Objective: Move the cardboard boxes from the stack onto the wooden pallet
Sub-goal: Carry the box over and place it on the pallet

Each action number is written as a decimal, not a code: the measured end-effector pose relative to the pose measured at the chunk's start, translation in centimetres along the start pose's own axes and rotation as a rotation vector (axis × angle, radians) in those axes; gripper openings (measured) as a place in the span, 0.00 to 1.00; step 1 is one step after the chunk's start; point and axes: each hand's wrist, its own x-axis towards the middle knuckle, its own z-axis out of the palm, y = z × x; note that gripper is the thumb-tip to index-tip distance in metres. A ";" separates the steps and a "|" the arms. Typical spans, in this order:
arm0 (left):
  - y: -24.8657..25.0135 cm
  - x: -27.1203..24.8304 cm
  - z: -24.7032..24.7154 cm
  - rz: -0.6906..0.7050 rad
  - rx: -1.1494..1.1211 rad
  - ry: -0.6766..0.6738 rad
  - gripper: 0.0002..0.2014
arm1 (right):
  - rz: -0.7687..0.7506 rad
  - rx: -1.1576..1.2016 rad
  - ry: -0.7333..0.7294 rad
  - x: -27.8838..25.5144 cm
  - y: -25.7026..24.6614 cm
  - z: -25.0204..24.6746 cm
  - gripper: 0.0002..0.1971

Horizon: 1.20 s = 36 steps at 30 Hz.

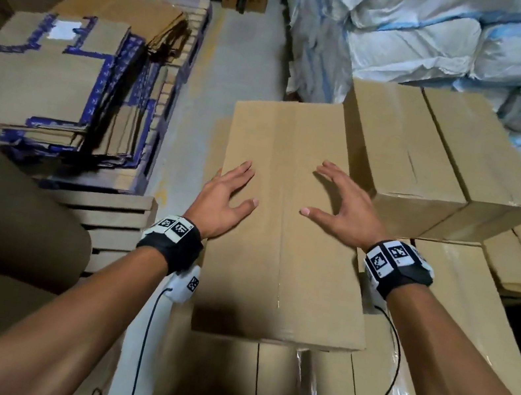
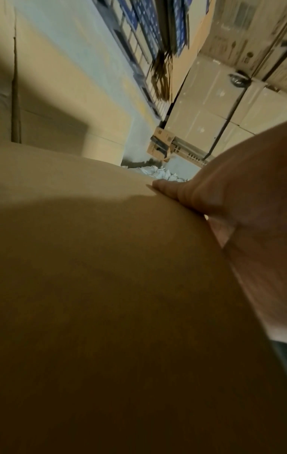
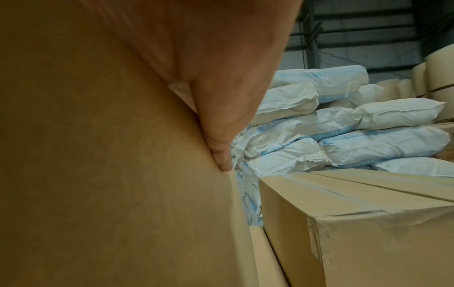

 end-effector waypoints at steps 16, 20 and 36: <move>-5.8 10.6 6.3 0.010 -0.008 -0.014 0.32 | 0.031 -0.047 -0.046 9.4 9.0 1.6 0.44; -6.3 14.5 8.9 0.024 -0.028 0.025 0.31 | 0.025 -0.065 -0.069 12.6 12.9 0.8 0.45; -9.6 21.7 16.4 -0.061 0.114 -0.224 0.37 | 0.178 -0.450 -0.295 14.5 21.3 2.5 0.50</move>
